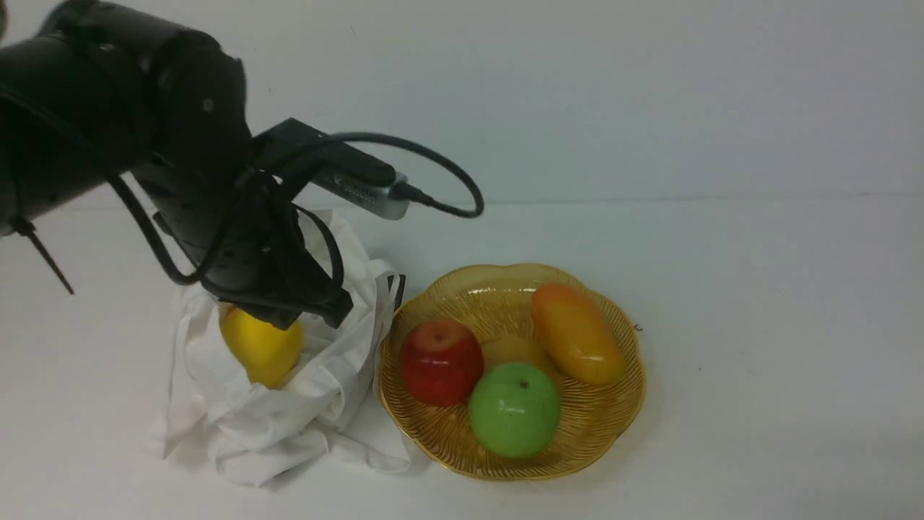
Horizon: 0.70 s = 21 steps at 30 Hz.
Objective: Take the fruit out of the cloth bag on the white table and place them on a plate.
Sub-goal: 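Reach into the bag and grasp the lemon with the left gripper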
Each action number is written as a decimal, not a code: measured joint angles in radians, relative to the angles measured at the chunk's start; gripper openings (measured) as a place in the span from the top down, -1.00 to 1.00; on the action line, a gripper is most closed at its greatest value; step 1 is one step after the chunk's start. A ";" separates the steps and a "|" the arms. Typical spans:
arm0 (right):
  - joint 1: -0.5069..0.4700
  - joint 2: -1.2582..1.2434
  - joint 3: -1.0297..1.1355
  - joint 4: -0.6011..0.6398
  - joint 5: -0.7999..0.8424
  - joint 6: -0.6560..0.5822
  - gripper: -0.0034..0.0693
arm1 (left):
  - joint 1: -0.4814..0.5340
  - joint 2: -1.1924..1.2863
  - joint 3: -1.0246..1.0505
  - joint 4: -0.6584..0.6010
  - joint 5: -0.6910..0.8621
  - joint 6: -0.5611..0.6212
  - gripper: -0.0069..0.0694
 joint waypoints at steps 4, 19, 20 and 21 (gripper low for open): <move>0.000 0.000 0.000 0.000 0.000 0.000 0.94 | -0.012 0.021 0.000 0.105 -0.035 -0.057 0.11; 0.000 0.000 0.000 0.000 0.000 0.000 0.94 | -0.024 0.138 0.000 0.164 -0.048 -0.127 -0.95; 0.000 0.000 0.000 0.000 0.000 0.000 0.94 | -0.024 0.146 0.000 0.172 -0.048 -0.129 -0.95; 0.000 0.000 0.000 0.000 0.000 0.000 0.94 | -0.024 0.154 0.000 0.177 -0.048 -0.131 -0.95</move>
